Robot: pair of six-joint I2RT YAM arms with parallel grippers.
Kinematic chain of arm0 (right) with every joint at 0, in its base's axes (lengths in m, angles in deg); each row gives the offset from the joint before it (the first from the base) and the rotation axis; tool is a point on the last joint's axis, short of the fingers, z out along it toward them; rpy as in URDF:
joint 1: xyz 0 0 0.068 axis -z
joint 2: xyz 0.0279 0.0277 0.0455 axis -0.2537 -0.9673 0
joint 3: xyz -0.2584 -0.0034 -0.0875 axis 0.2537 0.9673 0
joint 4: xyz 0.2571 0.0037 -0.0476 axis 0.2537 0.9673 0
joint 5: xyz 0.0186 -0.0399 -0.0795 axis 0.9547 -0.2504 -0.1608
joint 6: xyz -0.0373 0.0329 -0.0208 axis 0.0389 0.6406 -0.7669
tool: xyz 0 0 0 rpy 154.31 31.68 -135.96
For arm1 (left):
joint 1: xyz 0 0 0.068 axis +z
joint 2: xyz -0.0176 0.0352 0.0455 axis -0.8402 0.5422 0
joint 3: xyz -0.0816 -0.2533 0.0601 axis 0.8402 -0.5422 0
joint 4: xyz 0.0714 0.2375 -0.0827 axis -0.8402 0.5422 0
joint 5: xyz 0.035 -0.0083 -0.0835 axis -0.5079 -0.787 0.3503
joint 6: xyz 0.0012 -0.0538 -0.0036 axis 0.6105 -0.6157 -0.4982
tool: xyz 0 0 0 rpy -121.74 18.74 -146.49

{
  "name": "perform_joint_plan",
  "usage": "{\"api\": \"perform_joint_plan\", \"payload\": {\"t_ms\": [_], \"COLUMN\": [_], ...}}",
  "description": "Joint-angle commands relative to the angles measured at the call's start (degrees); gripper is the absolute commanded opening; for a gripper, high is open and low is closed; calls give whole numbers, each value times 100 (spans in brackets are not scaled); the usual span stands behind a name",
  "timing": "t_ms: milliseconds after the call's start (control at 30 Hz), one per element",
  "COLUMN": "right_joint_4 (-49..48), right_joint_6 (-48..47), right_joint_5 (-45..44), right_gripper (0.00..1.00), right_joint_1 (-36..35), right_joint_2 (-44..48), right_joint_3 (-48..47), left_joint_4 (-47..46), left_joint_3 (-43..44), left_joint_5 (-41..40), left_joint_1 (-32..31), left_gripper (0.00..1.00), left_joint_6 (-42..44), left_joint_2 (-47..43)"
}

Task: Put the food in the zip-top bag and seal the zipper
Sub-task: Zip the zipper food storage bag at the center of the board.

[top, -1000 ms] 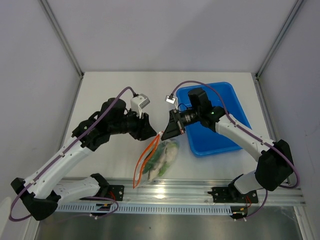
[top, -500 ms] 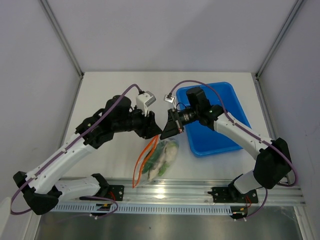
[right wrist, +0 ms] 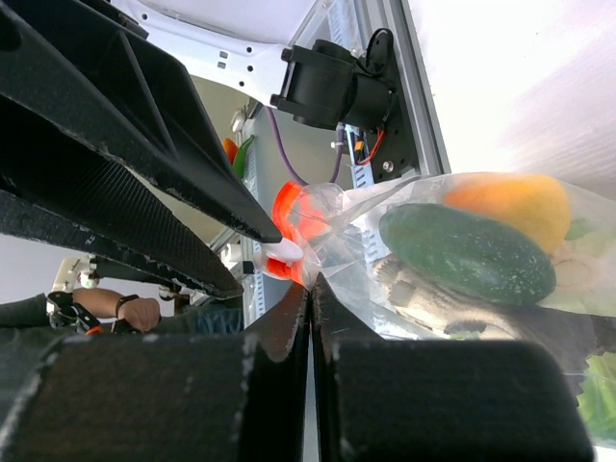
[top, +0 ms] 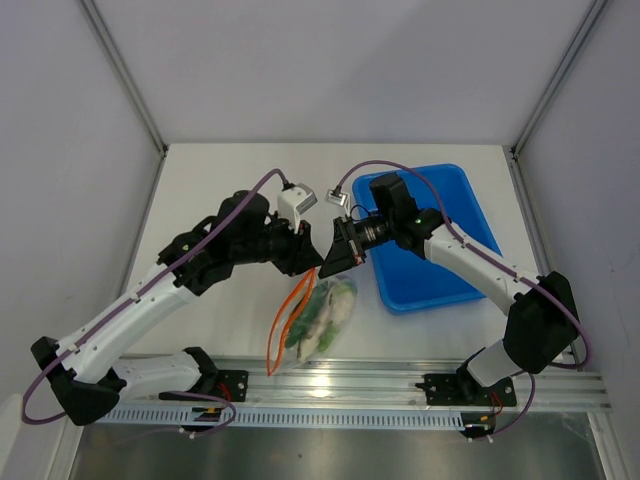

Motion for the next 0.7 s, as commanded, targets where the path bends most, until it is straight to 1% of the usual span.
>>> {"api": "perform_joint_plan", "payload": {"t_ms": [0,333,500,667], "right_joint_4": [-87,-158,-167,-219], "right_joint_6": [58,110,110,137], "right_joint_5": [20,20,20,37], "right_gripper": [0,0,0,0], "right_joint_1": [-43,-8,10,27], "right_joint_2": [-31,-23,-5,4], "right_joint_3": [-254,-236,-227,-183], "left_joint_4": [-27,26,52,70], "left_joint_3": [61,-18,-36,-106], "left_joint_5": [-79,-202,-246,-237], "left_joint_1": [-54,-107,-115,-124], "left_gripper": [28,34,29,28], "left_joint_6": [113,113,113,113], "left_joint_2": [8,-10,8,-10]}}
